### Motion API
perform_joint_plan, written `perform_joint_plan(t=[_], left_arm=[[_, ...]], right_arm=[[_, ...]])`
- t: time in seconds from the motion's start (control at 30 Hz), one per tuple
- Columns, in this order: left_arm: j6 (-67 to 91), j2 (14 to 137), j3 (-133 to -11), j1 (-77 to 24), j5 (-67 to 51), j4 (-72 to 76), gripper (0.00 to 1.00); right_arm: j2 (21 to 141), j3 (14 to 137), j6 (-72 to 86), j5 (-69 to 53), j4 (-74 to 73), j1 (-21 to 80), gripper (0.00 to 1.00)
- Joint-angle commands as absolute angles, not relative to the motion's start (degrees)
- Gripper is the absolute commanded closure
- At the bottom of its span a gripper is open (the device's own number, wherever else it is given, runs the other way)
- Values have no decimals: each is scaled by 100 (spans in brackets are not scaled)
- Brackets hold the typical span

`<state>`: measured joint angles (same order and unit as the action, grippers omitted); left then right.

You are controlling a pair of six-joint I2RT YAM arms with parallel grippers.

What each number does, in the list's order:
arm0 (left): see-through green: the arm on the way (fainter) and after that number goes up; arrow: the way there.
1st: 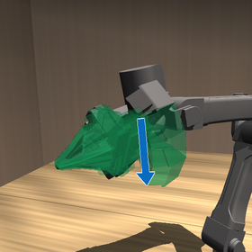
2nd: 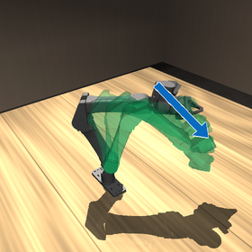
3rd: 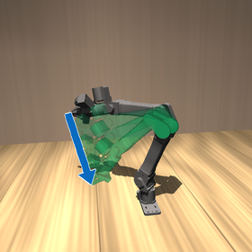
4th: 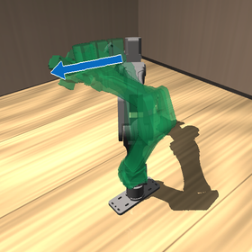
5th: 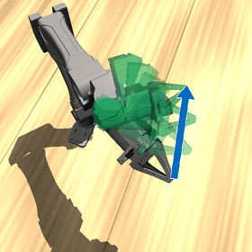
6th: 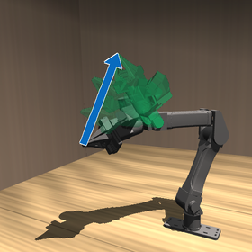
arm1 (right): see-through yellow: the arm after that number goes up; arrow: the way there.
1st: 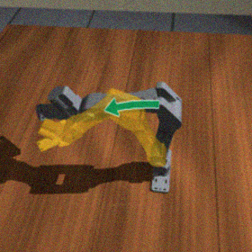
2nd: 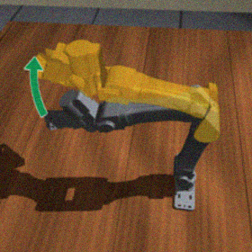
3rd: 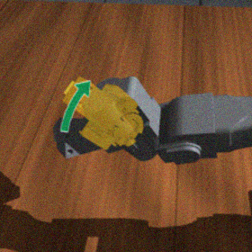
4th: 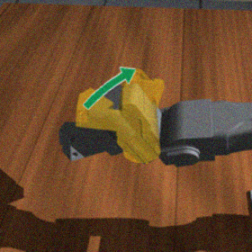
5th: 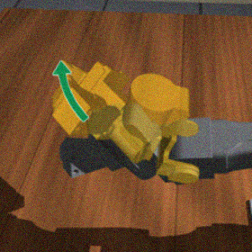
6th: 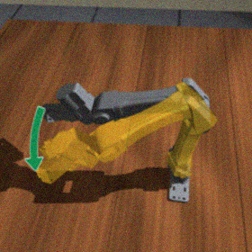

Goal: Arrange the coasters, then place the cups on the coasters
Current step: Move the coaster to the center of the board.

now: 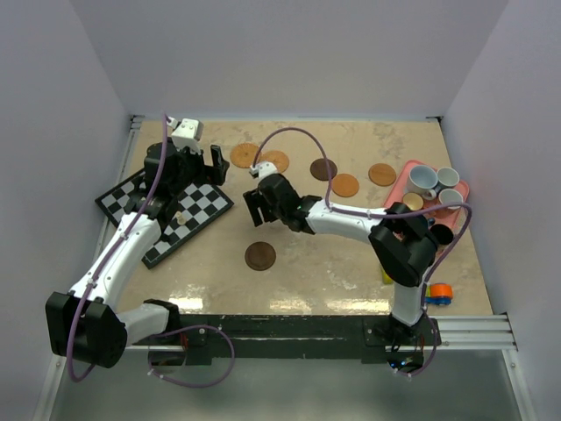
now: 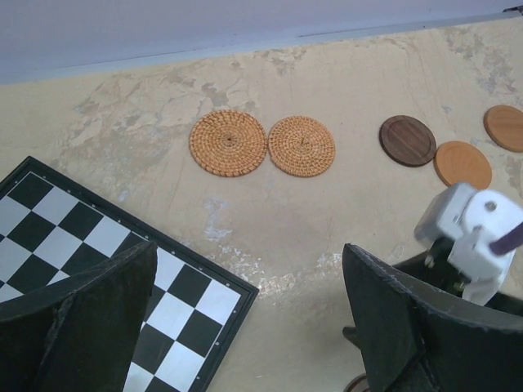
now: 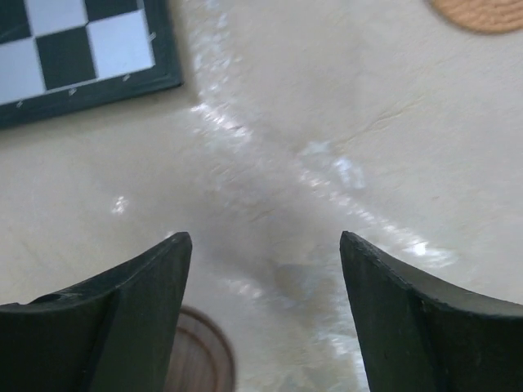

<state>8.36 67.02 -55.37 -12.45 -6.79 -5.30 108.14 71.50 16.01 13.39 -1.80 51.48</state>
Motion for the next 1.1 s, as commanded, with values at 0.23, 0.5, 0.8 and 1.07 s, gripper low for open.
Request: perform_joint_plan(t=[0.23,0.5,0.8,1.07], left_arm=[[896,6486,-5423,-1274,-598,-220,0],[879,6513,-5414,-1274,-536,-220,1],[888,6600,-5458,-1274,-606,-246,1],[905,6671,-5467,-1274,-668,-264,1]], right_arm=[[10528,7926,554,1196,-527,3315,13],[11636,9078,308,845,-747,2602,11],[12533,10098,44,554,-1204,2057,1],[12945,10414,-246,19,-1405,1626,1]])
